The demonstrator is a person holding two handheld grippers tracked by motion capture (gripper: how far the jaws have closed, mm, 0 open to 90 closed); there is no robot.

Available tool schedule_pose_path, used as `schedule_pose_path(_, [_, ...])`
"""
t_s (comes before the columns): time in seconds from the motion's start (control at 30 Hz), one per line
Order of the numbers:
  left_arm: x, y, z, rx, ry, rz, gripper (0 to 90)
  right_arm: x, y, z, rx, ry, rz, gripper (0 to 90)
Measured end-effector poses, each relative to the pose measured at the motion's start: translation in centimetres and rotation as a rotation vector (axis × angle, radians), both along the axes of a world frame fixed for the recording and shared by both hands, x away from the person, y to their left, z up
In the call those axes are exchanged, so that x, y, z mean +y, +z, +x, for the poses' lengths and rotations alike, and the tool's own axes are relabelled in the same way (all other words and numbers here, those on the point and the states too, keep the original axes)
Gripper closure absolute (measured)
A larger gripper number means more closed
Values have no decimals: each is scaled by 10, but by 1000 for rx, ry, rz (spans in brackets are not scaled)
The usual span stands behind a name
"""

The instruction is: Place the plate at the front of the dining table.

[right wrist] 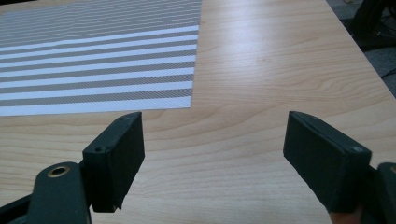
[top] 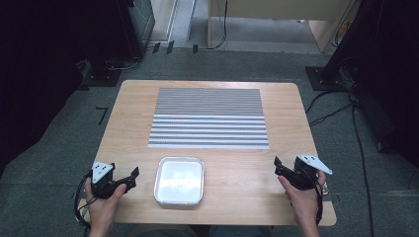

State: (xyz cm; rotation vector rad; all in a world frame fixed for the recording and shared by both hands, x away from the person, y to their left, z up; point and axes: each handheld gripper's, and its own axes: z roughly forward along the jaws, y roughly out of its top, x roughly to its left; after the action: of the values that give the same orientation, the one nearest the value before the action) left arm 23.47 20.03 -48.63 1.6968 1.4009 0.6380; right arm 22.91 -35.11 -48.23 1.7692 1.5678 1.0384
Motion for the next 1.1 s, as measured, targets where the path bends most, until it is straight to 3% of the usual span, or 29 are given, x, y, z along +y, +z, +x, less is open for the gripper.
schedule_pose_path(0.07, [-3, 2, -2, -9, -4, -5, 136, 5, 2, 0, -1, 9, 10, 207])
schedule_pose_path(0.3, [-10, 10, -6, -30, -19, -19, 136, 17, 6, -1, -9, 24, 13, 248])
schedule_pose_path(0.7, [-15, 16, -12, -37, -44, -93, 138, 43, 13, -3, -25, 66, 50, 265])
schedule_pose_path(1.1, [-27, 16, -13, -33, -73, -89, 139, 69, 18, -6, -32, 114, 40, 270])
